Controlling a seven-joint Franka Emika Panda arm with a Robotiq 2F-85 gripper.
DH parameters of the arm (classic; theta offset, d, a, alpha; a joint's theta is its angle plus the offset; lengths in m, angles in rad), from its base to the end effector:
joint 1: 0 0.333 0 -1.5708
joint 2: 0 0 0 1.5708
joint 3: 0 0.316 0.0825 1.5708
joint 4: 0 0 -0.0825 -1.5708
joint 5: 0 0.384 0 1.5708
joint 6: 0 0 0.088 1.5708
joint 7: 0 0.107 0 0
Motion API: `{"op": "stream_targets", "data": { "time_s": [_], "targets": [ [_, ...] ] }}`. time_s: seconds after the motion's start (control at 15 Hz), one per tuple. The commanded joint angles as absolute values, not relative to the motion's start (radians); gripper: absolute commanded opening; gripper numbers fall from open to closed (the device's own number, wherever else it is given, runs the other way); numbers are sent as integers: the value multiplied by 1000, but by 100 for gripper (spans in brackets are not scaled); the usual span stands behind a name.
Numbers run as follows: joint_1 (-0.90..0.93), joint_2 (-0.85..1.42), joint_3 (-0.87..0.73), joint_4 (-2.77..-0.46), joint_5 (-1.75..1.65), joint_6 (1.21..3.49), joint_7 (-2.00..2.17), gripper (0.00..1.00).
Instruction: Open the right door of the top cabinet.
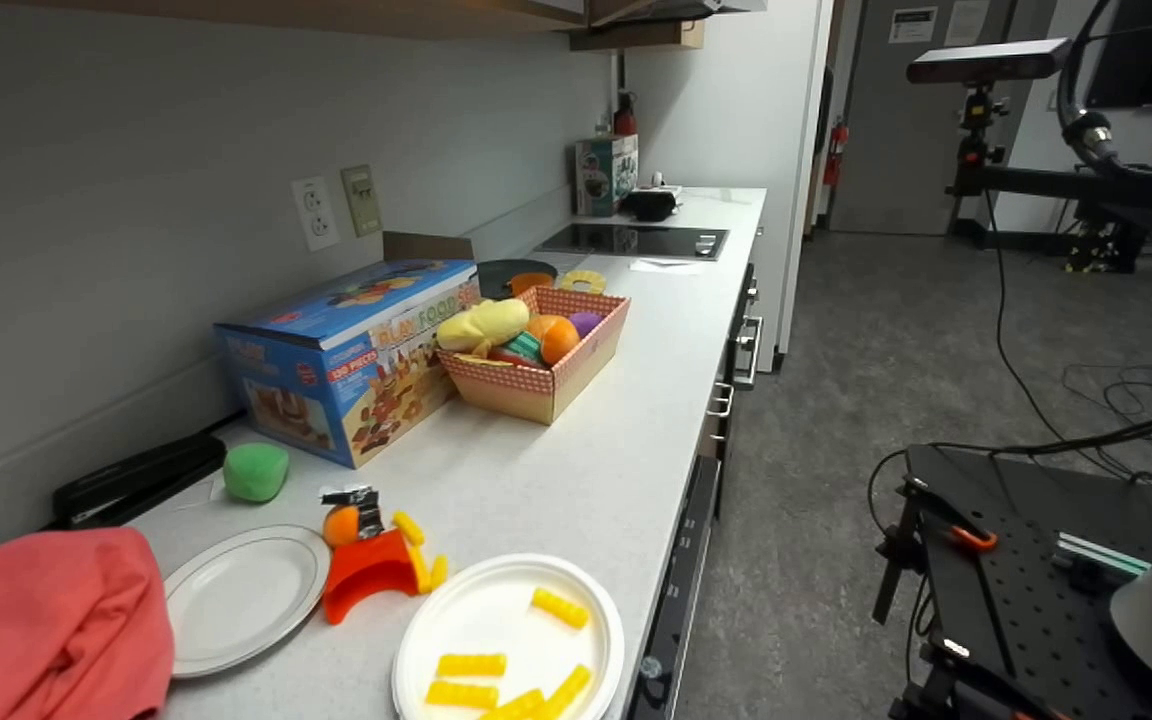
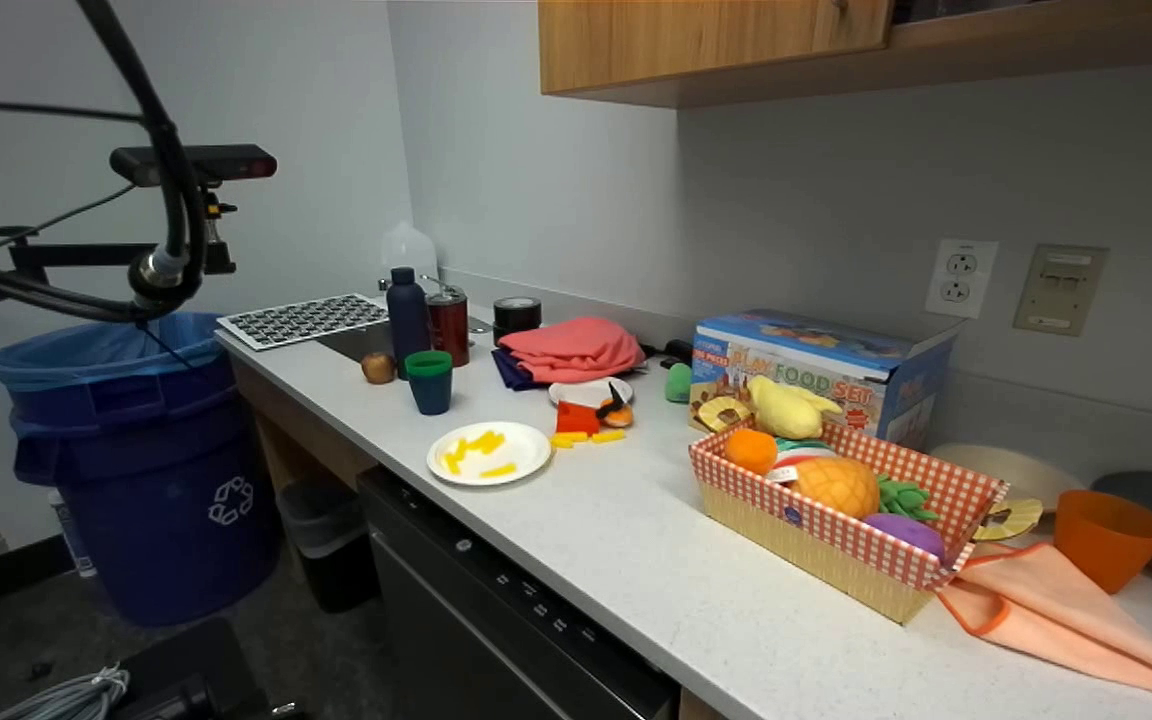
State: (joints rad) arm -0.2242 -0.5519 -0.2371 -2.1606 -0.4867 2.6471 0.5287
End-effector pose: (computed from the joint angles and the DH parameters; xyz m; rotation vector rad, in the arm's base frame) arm 0.3793 -0.2122 0.7248 2.3472 -0.8910 1.4276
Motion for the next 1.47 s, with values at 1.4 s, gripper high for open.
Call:
{"op": "stream_targets", "data": {
  "time_s": [1.4],
  "targets": [
    [-403, -529, -178, -2183, -268, 2747, 298, 100]
  ]
}}
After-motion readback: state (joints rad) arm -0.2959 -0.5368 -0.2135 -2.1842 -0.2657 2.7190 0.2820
